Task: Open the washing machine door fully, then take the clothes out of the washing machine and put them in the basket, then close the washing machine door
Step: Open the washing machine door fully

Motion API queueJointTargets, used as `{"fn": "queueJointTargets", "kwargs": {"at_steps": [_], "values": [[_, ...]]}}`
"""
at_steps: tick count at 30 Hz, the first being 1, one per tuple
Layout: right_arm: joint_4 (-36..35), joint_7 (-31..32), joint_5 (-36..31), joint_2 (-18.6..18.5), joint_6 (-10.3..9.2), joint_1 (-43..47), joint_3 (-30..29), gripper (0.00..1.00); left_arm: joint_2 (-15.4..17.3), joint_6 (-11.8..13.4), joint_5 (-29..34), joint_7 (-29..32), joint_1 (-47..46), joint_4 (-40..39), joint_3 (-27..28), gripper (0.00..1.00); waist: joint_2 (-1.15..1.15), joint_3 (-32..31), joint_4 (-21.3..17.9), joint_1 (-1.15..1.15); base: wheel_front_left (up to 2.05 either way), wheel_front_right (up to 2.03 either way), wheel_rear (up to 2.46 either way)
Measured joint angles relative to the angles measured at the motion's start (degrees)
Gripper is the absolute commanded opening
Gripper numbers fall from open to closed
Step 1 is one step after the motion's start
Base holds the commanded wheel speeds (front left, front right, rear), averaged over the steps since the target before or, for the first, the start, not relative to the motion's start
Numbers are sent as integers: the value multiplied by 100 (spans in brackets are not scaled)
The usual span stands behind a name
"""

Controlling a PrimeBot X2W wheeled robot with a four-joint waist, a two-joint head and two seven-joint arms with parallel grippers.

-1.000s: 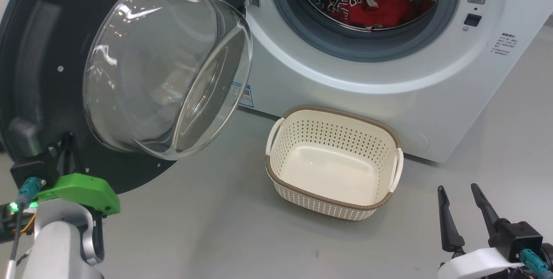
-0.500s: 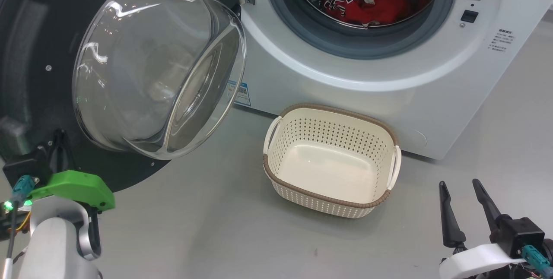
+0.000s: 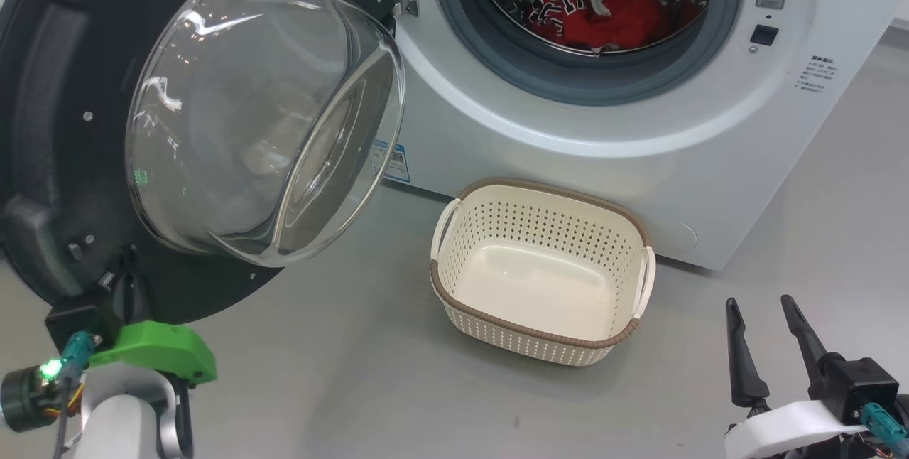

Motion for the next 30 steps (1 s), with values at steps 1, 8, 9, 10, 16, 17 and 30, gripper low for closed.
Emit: {"fn": "queueJointTargets", "kwargs": {"at_steps": [1,8,9,10,16,17,30], "values": [[5,0,0,1,0,0,1,100,-23,0,21,-5,55,-42,-31,0,0,-16,4,0,0,0,0],[57,0,-16,5,36,1,74,100,-76,-3,83,-78,444,-398,-322,0,0,-98,13,0,0,0,0],[65,0,-18,14,36,2,91,100,-76,-4,100,-92,503,-460,-376,0,0,-115,5,0,0,0,0],[66,0,-19,21,36,2,105,100,-75,-13,121,-94,568,-521,-433,0,0,-130,-7,0,0,0,0],[66,0,-69,57,36,2,163,100,-92,-205,171,-98,857,-777,-834,1,0,-179,-133,0,0,0,0],[65,0,-70,66,37,2,177,100,-93,-210,174,-98,885,-834,-877,4,0,-185,-160,0,0,0,0],[67,0,-78,167,53,2,242,100,-92,-364,231,78,1183,-1246,-1415,100,0,-271,-637,0,0,0,0]]}}
